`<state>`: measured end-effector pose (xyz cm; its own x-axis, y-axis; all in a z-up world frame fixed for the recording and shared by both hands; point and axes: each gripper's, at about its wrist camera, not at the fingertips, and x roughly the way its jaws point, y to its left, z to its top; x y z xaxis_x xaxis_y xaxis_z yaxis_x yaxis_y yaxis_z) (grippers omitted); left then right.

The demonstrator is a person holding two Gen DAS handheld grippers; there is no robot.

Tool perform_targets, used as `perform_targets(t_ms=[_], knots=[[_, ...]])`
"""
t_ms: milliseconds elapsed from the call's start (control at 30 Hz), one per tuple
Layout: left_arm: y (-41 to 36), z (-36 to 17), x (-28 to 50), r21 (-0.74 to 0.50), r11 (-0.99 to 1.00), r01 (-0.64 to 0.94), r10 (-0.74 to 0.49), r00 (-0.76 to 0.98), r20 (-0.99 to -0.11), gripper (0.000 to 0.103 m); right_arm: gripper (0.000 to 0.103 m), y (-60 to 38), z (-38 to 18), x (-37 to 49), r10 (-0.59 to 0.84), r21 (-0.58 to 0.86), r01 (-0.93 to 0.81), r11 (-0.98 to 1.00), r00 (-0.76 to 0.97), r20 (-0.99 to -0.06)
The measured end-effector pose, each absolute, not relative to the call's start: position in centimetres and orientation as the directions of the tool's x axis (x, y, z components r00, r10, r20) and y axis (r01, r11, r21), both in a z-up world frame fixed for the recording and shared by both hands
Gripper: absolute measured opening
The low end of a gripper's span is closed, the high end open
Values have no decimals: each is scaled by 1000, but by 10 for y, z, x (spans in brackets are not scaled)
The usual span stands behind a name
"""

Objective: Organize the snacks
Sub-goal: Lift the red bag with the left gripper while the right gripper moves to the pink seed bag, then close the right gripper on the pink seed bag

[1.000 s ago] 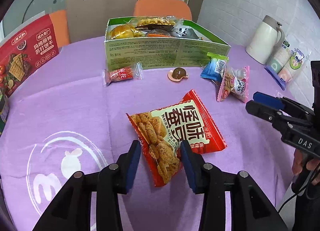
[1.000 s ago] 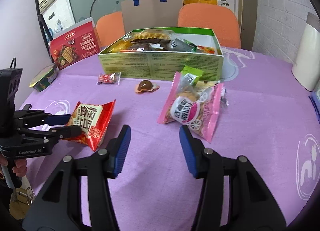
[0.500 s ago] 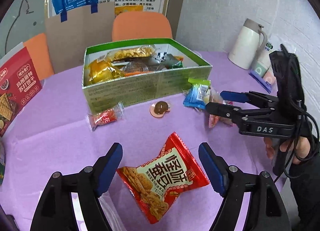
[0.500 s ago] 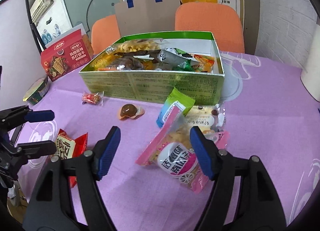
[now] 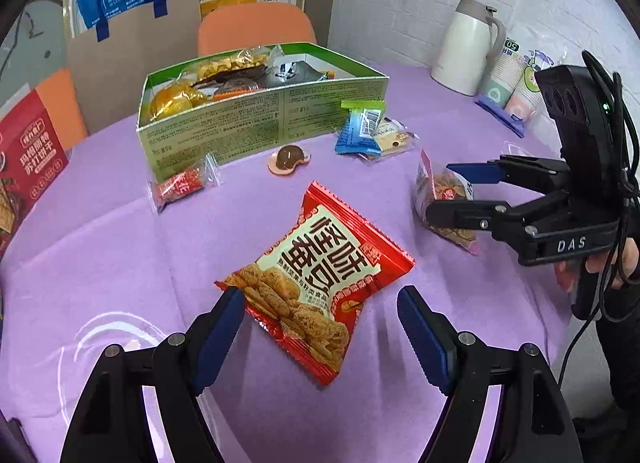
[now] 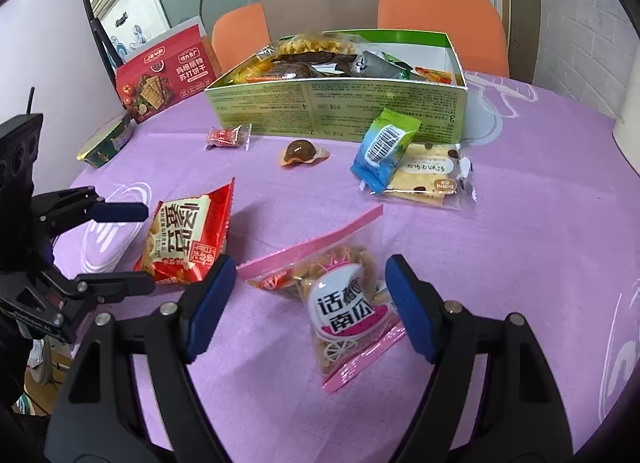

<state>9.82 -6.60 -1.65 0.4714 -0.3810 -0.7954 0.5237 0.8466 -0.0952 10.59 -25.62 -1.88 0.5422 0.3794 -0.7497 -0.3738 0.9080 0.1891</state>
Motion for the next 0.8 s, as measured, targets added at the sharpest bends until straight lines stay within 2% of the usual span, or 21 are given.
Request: perform_targets(t_ms=[333, 433, 600, 767, 800], knots=[[-97, -25, 124, -60, 829, 556, -364, 455, -813, 82, 78, -262, -21, 73, 342, 154, -356, 922, 557, -757], [-92, -31, 118, -88, 823, 561, -380, 429, -819, 82, 78, -259, -27, 74, 316, 128, -351, 928, 556, -768], [-87, -40, 112, -82, 833, 547, -352, 410, -841, 80, 77, -262, -28, 83, 317, 174, -293, 940, 561, -765], [-81, -37, 118, -164, 838, 520, -408, 397, -822, 79, 75, -262, -25, 83, 315, 193, -264, 945, 578, -752], [-80, -37, 119, -175, 839, 516, -414, 395, -820, 74, 74, -263, -26, 84, 311, 196, -254, 947, 580, -752]])
